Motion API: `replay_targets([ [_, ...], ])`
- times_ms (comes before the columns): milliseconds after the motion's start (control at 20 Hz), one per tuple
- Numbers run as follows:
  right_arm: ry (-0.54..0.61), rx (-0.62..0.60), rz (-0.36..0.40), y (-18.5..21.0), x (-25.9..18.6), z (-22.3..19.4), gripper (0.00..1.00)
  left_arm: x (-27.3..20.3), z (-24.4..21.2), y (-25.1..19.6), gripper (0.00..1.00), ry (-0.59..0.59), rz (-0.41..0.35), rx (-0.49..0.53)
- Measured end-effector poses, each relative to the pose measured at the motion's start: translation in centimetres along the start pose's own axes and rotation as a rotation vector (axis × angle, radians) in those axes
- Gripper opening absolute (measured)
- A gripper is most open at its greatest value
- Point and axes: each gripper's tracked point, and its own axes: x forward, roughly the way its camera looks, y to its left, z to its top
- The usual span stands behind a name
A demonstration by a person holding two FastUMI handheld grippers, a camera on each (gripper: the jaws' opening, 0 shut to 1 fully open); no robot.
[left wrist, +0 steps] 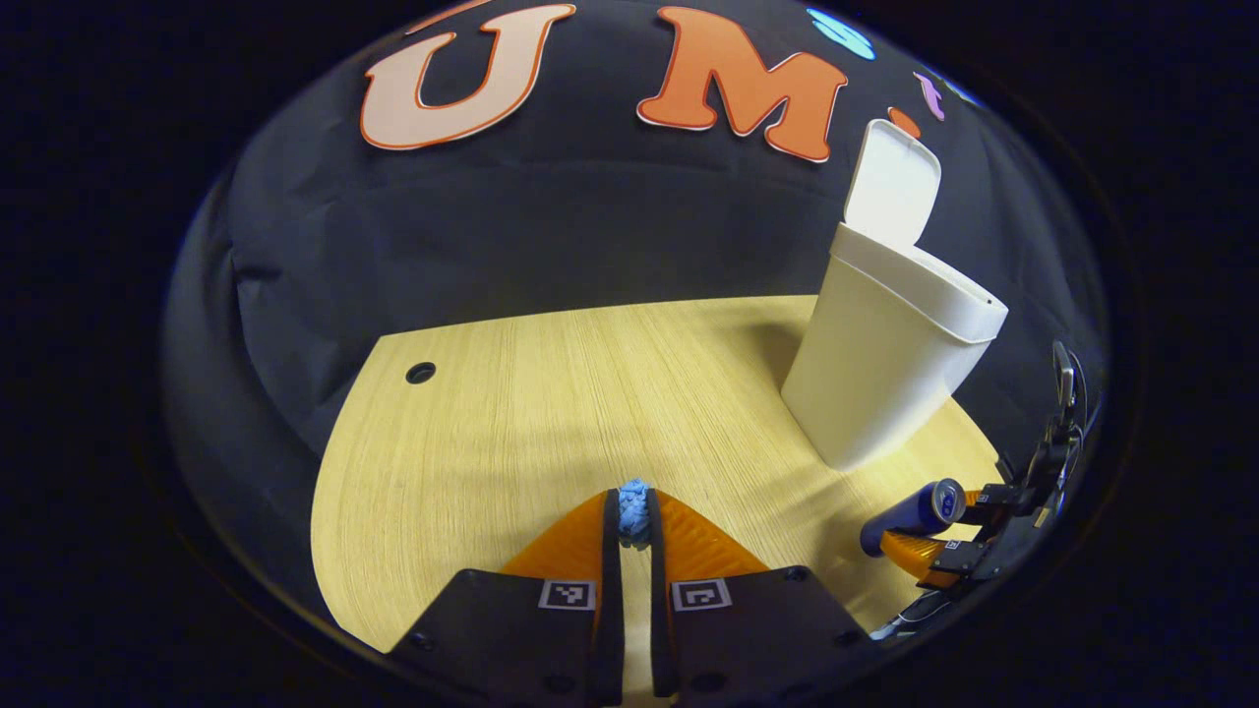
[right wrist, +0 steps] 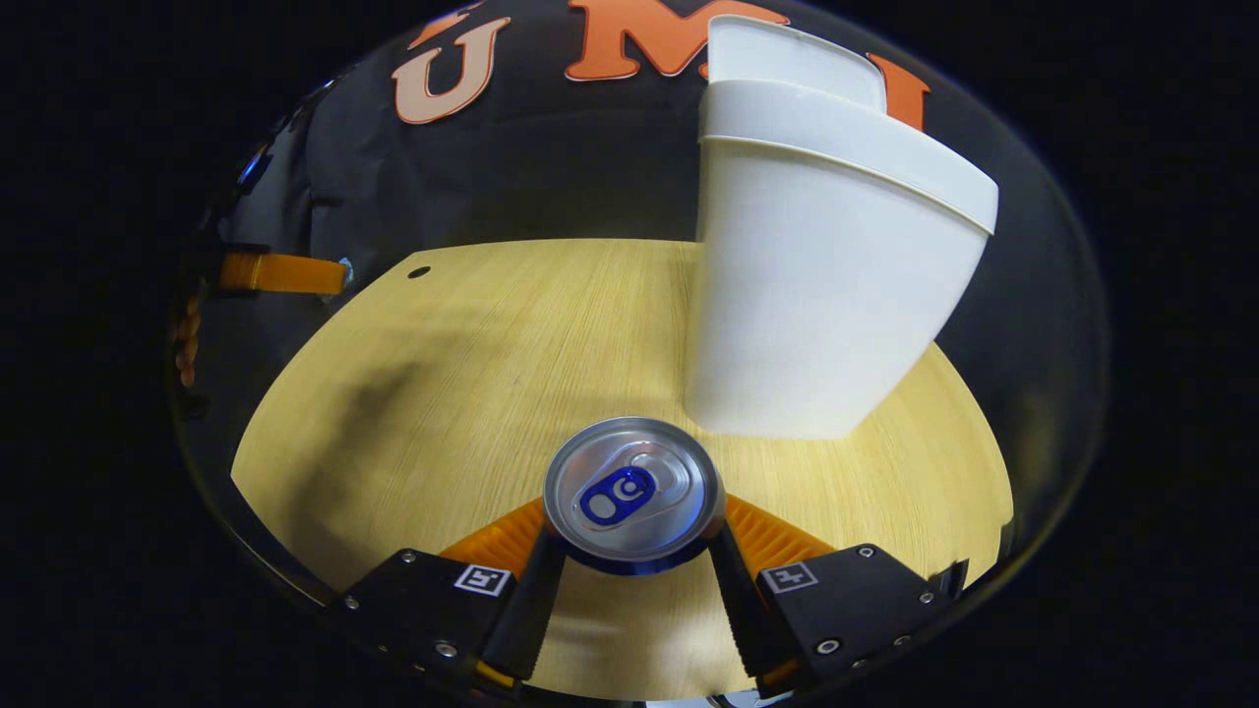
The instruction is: Press the lid of the desktop garbage bin to open it, pick up the crumpled paper on the desktop and throw it into the bin, then pick up the pop can on the desktop and drop it into the bin, and finally close the garbage bin lid.
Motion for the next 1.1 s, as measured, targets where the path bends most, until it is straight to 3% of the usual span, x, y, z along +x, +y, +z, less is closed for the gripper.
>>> replay_targets([
  [350,-0.009,0.037,0.028,-4.3,-0.2,-0.3,0.77,-2.0,2.9,-4.5,0.14,-0.051,0.012,-0.016],
  [1100,-0.013,0.038,0.035,-10.2,-1.7,-2.2,0.77,-3.3,11.6,-19.6,0.14,-0.23,-0.154,0.099],
])
